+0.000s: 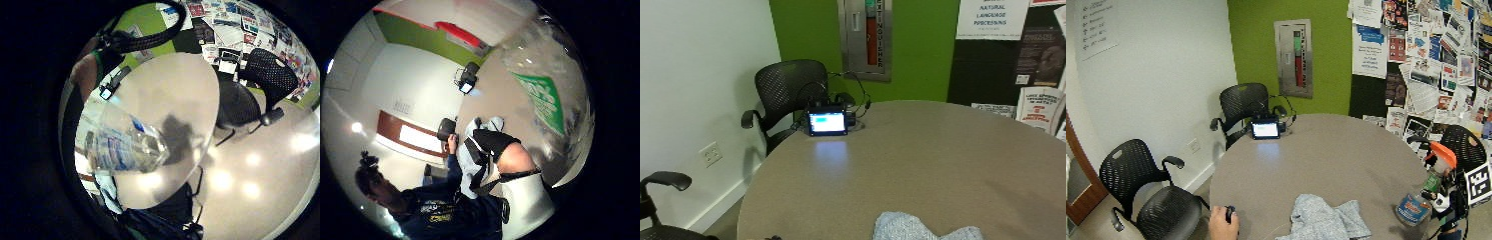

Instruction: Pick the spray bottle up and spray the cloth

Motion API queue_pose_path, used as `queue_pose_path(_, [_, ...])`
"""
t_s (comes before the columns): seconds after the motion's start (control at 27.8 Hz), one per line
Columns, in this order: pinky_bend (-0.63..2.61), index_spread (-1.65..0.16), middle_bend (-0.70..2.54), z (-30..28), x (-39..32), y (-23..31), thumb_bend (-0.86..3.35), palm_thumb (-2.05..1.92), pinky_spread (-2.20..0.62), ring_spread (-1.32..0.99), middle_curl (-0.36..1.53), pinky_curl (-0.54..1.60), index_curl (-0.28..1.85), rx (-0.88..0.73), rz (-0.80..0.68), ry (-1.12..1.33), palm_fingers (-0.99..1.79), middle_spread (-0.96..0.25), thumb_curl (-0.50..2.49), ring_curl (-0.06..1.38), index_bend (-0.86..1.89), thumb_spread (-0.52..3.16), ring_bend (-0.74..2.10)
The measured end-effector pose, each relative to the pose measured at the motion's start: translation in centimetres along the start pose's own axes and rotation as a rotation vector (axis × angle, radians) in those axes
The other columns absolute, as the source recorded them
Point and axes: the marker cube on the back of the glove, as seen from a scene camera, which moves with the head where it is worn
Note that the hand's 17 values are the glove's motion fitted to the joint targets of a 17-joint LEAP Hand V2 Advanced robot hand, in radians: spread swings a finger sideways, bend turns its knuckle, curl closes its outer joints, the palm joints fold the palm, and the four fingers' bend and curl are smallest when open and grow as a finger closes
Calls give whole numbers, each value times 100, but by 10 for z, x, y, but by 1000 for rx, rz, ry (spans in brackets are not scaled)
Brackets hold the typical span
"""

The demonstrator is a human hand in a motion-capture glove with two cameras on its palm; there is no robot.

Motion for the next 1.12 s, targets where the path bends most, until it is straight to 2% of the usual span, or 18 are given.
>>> queue_pose_path(0.22, [32,-31,38,12,-25,-23,2,57,12,-15,37,31,19,79,-60,-164,78,-7,32,33,15,95,58])
queue_pose_path(0.43, [26,-30,41,19,-31,-32,12,81,4,-21,39,30,24,154,-16,-359,99,-14,40,35,15,96,59])
queue_pose_path(0.61, [42,-30,38,17,-30,-33,11,89,-12,-24,41,35,24,199,68,-328,116,-19,44,37,9,88,56])
queue_pose_path(0.83, [48,-30,45,19,-35,-43,4,91,-26,-26,45,38,27,384,157,-188,134,-22,49,40,16,72,61])
queue_pose_path(1.12, [49,-31,50,15,-43,-46,-1,95,-32,-27,48,39,33,505,185,-103,137,-23,55,43,19,59,64])
